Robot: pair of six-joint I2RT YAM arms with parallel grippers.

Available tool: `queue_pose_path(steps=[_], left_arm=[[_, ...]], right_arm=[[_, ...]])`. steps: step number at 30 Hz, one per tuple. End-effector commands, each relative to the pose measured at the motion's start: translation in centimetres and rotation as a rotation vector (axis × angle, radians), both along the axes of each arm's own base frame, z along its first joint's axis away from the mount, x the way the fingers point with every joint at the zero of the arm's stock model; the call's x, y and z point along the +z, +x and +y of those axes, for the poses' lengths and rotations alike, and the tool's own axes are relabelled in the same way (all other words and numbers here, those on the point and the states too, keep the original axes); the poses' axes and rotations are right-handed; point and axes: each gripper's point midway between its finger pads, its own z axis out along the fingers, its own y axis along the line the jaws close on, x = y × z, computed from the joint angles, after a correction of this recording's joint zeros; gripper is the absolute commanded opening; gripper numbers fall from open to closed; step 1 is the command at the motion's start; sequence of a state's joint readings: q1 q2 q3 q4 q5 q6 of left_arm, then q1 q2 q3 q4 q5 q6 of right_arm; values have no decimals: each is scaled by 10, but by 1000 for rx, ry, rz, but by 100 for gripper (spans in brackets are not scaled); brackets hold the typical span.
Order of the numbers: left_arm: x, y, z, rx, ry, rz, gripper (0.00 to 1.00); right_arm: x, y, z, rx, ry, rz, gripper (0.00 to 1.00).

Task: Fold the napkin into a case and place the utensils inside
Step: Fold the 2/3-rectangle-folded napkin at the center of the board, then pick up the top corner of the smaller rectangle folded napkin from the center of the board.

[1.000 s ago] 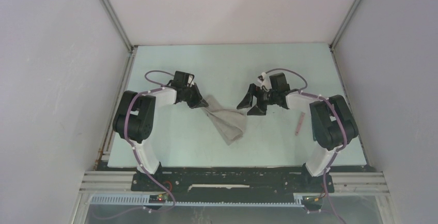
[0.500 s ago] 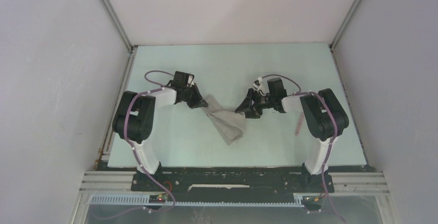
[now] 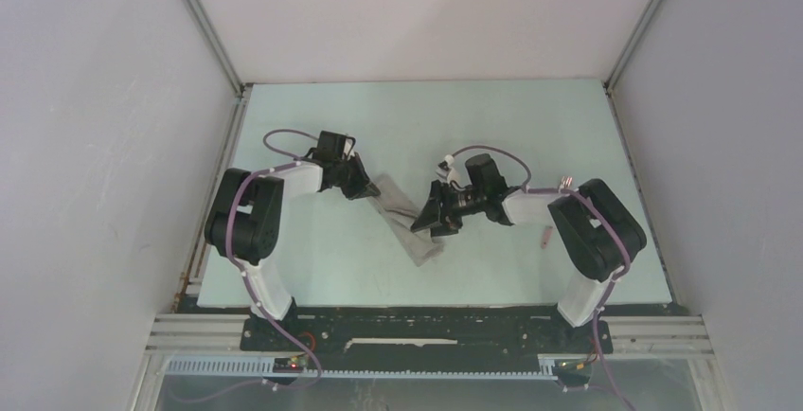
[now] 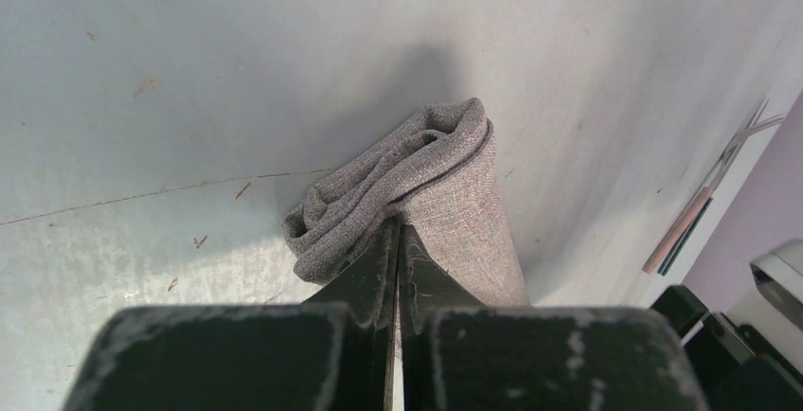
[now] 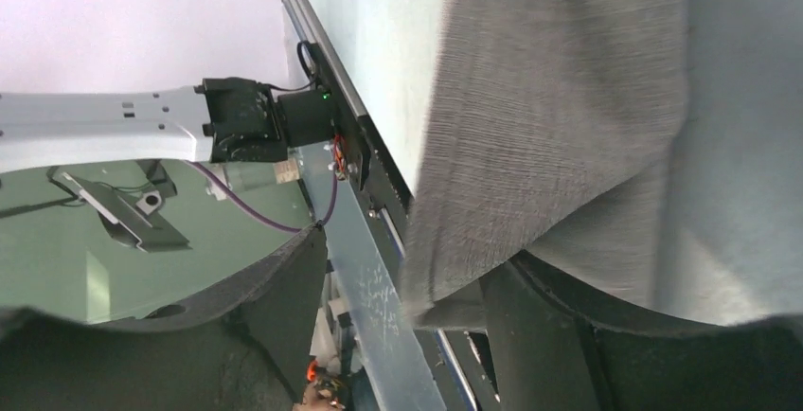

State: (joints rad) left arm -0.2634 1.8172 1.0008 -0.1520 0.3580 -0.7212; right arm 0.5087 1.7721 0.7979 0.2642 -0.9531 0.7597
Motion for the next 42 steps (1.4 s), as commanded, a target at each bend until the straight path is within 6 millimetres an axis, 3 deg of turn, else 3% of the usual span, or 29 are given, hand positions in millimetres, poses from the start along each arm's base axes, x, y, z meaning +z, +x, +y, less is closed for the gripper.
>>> queue_pose_path(steps=[1,5,11,16,23,25,30,33,36,40,42], left_arm=[[-1,-3,16,11,69,-13,0],[-1,-2,16,12,67,-14,0],[2,-1,12,0,52,-14,0],[-1,-1,12,4,51,-9,0],[-2,-2,13,4,55,-9,0],[-3,-2,13,2,52,-7,0],[-2,-3,11,-4,47,-5,0],[0,-2,11,-3,46,-11,0],[1,-2,11,-1,44,-13,0],[0,-2,10,-4,42,-11,0],[0,-2,11,-5,43,-11,0]], right_arm=[[16,-4,1,-12,-34,-96,69],[19,-10,2,5,-50,-132,72],[-4,-38,-2,71,-135,-64,71],[10,-50,0,59,-105,-73,72],[-5,-64,10,62,-95,-33,72],[-1,-62,6,43,-109,-52,72],[33,-37,-16,-59,-85,-134,73],[36,-18,-22,-109,-93,-164,78],[35,1,-11,-127,-87,-171,78],[37,25,11,-162,-54,-169,67],[25,33,15,-198,-78,-151,63]])
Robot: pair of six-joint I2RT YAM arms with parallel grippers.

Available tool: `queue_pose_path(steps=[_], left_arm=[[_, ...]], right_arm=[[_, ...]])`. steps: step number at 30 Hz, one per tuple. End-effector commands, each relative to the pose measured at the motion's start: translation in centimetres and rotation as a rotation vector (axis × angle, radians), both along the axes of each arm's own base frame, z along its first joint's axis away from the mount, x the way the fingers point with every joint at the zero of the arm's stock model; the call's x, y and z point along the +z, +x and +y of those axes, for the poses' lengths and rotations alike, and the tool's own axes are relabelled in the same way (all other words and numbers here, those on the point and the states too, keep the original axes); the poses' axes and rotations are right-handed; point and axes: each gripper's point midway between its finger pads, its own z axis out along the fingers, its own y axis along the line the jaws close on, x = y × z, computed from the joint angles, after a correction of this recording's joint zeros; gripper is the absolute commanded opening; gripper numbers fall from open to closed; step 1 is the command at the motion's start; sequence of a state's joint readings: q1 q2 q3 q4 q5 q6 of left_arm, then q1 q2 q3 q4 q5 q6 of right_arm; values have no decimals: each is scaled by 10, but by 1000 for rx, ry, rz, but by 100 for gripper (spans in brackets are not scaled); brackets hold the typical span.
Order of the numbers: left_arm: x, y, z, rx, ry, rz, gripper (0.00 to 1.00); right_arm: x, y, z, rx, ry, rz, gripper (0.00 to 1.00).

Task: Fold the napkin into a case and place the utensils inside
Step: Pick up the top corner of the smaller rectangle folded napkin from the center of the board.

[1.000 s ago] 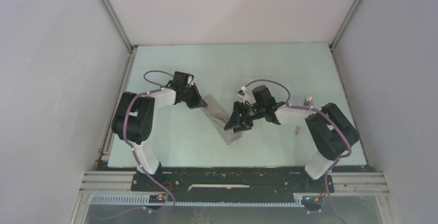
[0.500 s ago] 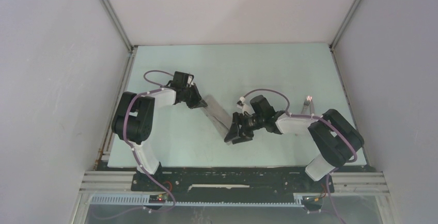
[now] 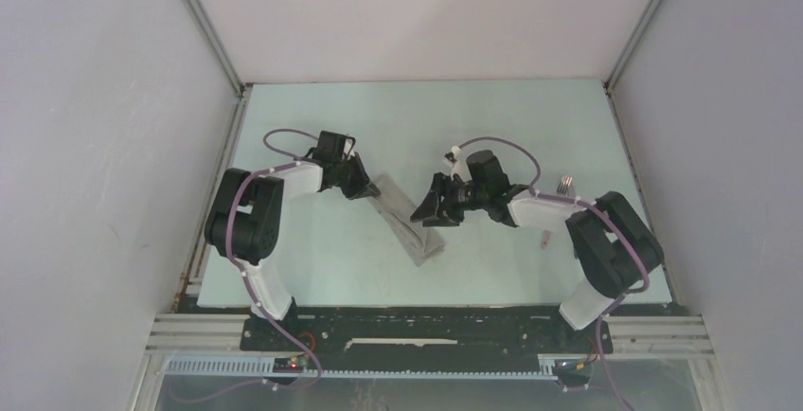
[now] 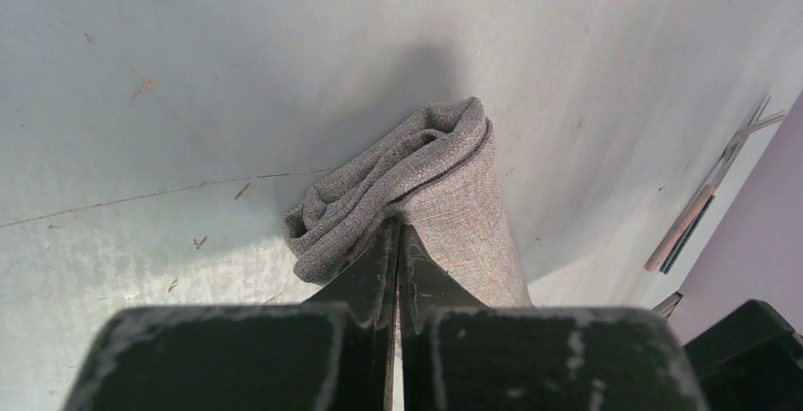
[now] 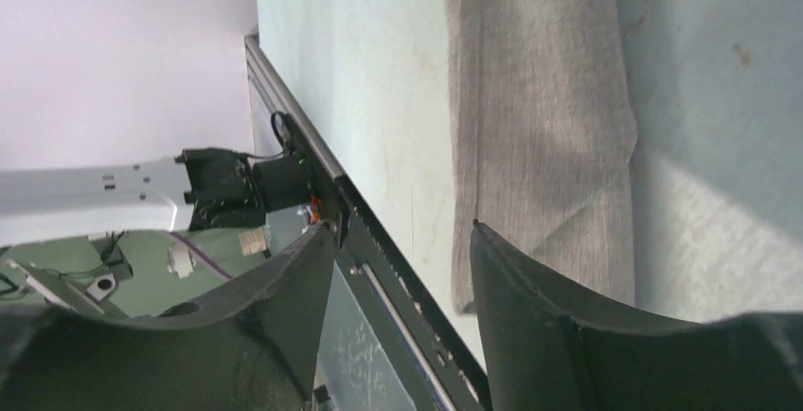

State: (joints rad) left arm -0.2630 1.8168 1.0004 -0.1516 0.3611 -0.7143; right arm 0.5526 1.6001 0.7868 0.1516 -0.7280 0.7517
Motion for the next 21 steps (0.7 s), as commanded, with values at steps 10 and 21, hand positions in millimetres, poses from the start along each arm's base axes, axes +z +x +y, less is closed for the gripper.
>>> queue_pose_path(steps=[10,21], left_arm=[[11,1,8,-10,28,-25,1],[71,8,-2,-46,-42,-136,23]], right_arm=[[-70,-12,36,-4,-33,74,48],[-56,-14,27,101,-157,-108,49]])
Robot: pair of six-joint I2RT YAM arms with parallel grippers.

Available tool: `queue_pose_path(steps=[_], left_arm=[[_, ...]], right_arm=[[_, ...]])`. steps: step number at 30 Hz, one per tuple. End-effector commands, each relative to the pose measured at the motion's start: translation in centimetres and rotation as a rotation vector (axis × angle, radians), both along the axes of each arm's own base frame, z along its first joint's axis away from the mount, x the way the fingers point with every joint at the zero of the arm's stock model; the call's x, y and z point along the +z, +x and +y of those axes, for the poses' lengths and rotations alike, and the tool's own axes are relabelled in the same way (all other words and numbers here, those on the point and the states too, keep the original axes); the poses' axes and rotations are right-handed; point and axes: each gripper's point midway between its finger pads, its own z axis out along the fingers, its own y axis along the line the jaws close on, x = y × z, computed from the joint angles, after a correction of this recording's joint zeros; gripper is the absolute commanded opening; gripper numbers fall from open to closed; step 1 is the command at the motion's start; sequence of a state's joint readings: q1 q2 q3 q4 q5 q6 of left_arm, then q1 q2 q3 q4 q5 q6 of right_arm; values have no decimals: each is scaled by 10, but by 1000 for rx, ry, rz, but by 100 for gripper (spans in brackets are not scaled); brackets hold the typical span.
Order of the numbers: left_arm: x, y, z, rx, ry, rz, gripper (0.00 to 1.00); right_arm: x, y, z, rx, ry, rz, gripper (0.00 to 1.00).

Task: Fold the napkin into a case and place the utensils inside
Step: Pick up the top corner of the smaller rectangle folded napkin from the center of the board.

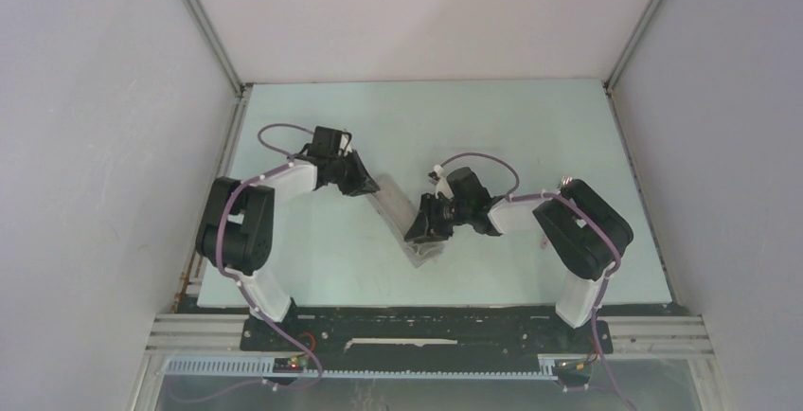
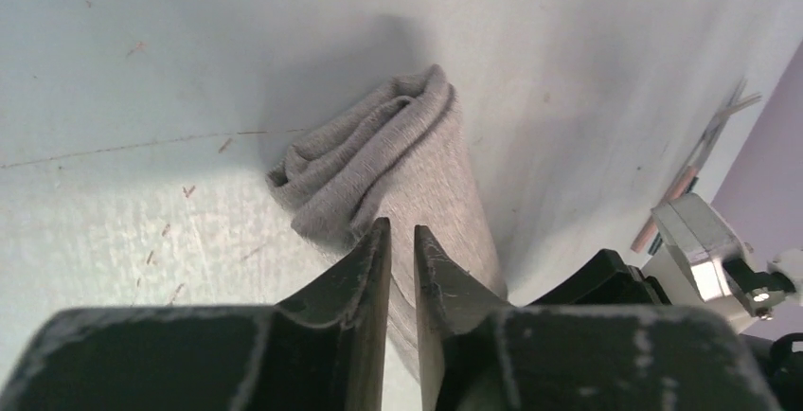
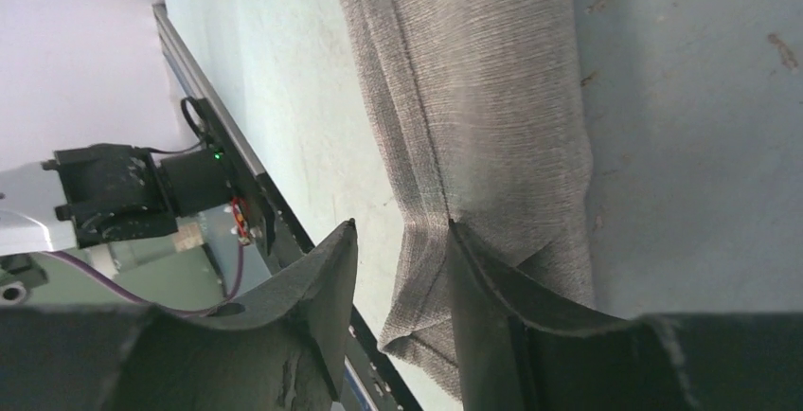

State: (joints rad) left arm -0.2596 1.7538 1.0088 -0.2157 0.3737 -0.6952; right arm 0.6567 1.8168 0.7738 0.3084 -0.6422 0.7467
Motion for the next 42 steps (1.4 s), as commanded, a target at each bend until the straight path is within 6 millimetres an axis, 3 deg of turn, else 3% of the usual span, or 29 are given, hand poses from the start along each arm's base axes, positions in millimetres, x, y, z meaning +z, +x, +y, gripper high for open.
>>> queue_pose_path(steps=[1,6,12,16,22,27,34,42], left_arm=[[56,14,-4,-30,-44,-133,25],[68,9,7,-2,-29,-163,43],[77,-9,33,71,-6,-200,51],[82,-26,50,111,7,-218,55],[85,-49,63,150,31,-241,56],[81,-57,77,187,52,-242,59],[80,-61,81,187,40,-242,59],[78,-63,82,183,35,-240,59]], right_arm=[[12,-5,1,79,-87,-138,49],[11,-4,-2,84,-157,-210,55],[59,21,7,117,-250,-454,64],[75,50,19,96,-295,-578,72],[91,102,57,-8,-353,-670,71],[89,124,82,-41,-442,-698,62],[70,133,99,-40,-557,-715,53],[47,131,105,-20,-593,-681,58]])
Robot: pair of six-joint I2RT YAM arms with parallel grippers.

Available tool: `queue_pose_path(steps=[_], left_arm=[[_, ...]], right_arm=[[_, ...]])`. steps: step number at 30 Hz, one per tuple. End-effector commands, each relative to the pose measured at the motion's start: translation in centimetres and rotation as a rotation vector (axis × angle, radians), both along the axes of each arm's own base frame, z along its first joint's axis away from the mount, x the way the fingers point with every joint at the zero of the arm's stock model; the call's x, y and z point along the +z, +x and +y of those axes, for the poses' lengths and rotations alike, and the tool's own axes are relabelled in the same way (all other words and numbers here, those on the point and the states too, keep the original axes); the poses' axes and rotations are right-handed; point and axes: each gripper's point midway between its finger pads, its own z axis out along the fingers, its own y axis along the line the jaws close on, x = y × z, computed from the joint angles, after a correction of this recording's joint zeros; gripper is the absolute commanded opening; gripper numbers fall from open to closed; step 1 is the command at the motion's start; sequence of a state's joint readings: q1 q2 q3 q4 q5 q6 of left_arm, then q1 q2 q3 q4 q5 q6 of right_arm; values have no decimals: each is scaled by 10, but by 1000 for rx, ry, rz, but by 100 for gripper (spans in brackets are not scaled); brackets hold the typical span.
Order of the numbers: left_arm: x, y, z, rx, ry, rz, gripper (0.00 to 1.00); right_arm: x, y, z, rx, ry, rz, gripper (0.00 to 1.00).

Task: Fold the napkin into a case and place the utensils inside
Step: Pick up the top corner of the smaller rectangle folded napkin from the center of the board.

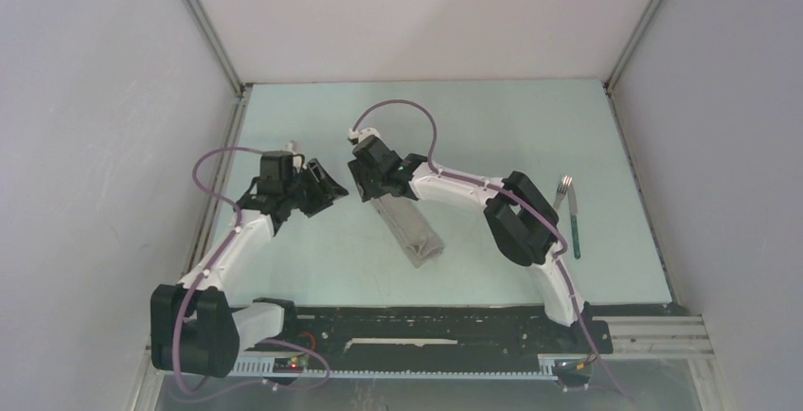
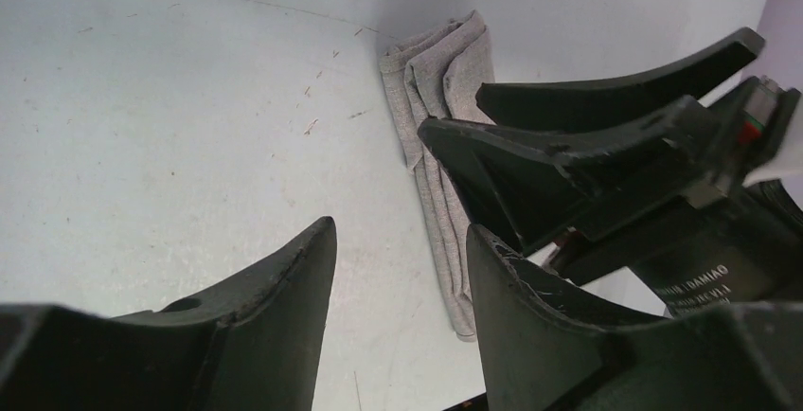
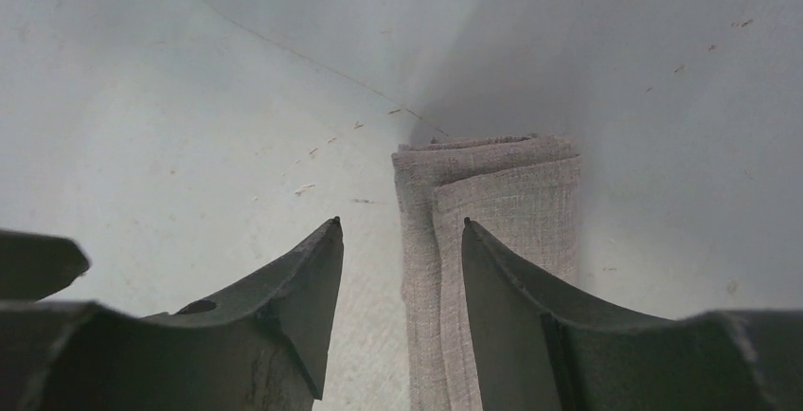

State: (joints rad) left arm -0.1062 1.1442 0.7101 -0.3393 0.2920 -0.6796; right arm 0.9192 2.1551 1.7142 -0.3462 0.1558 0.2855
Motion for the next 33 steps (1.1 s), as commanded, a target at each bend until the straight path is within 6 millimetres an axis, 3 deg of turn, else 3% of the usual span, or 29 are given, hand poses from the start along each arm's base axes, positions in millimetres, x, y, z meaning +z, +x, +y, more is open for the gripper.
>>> queue_pose_path(steps=[1,7,16,20,33], left_arm=[[6,0,2,-13,3,-38,60],[5,-2,3,-15,1,-36,60],[6,-1,1,-23,-8,-40,60],[9,-1,0,-25,-11,-45,60],[10,0,0,-26,-14,-48,61]], right_arm=[[0,8,5,-18,-26,-22,59],[-2,15,8,-29,-43,-55,59],[-6,21,9,-30,-74,-78,50],[-10,19,8,-26,-96,-80,54],[-20,15,12,-16,-119,-86,49]])
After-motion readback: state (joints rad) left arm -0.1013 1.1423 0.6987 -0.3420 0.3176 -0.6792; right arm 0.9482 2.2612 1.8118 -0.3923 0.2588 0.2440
